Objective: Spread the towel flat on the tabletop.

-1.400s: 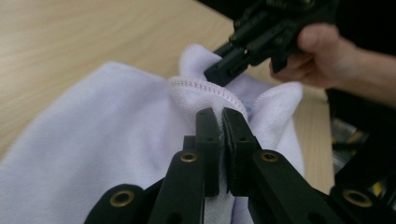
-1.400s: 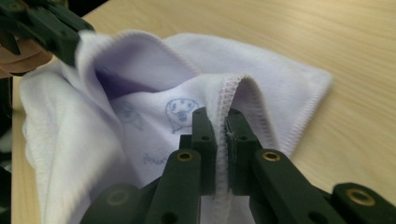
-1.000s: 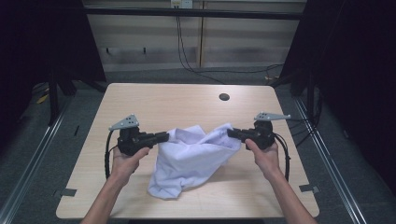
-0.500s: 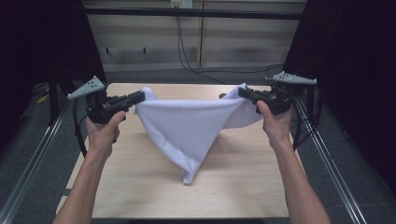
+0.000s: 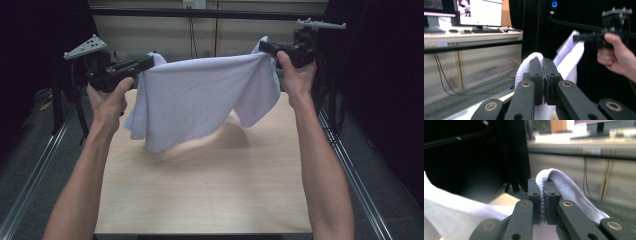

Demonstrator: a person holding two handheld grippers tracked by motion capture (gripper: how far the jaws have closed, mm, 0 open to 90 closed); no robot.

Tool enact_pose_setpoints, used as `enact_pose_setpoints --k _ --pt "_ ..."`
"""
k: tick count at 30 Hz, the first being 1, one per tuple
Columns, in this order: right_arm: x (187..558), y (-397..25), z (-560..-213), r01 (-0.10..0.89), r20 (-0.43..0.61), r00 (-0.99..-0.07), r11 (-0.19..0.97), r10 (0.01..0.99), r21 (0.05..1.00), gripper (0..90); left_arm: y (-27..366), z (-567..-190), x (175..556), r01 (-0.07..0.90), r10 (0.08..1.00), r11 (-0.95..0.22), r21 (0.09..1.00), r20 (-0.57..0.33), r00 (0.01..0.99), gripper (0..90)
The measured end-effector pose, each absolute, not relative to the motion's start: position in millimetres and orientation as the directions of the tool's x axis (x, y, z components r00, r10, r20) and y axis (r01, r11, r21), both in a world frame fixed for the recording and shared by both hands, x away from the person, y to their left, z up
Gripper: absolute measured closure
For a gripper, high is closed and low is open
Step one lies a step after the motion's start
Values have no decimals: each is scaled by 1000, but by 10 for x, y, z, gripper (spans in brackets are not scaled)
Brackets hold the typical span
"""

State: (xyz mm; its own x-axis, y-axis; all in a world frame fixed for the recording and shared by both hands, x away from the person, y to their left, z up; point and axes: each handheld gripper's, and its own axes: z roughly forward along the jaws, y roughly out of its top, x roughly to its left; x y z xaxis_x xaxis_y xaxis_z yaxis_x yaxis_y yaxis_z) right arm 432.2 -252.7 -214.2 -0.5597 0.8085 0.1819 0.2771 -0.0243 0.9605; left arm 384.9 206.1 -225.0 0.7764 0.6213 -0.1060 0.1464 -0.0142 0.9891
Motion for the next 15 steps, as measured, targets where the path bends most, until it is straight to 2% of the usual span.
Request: enact_pose_setpoints --k 3,5,9,15 --pt "4110 -2578 -2110 227 144 -596 -6 790 974 863 2053 -2326 3672 137 583 -30 990 -94 807 877" --pt "3998 -2607 -2234 239 138 -608 14 782 971 863 2004 -2494 3563 154 566 -84 984 -80 821 876" --pt "3787 -2720 -2804 339 160 -599 68 784 938 864 1900 -3016 3408 233 497 -134 963 -138 857 875" --pt "3406 -2922 -3682 455 254 -581 50 773 889 867 1729 -3866 3124 375 401 -202 905 -273 875 874"
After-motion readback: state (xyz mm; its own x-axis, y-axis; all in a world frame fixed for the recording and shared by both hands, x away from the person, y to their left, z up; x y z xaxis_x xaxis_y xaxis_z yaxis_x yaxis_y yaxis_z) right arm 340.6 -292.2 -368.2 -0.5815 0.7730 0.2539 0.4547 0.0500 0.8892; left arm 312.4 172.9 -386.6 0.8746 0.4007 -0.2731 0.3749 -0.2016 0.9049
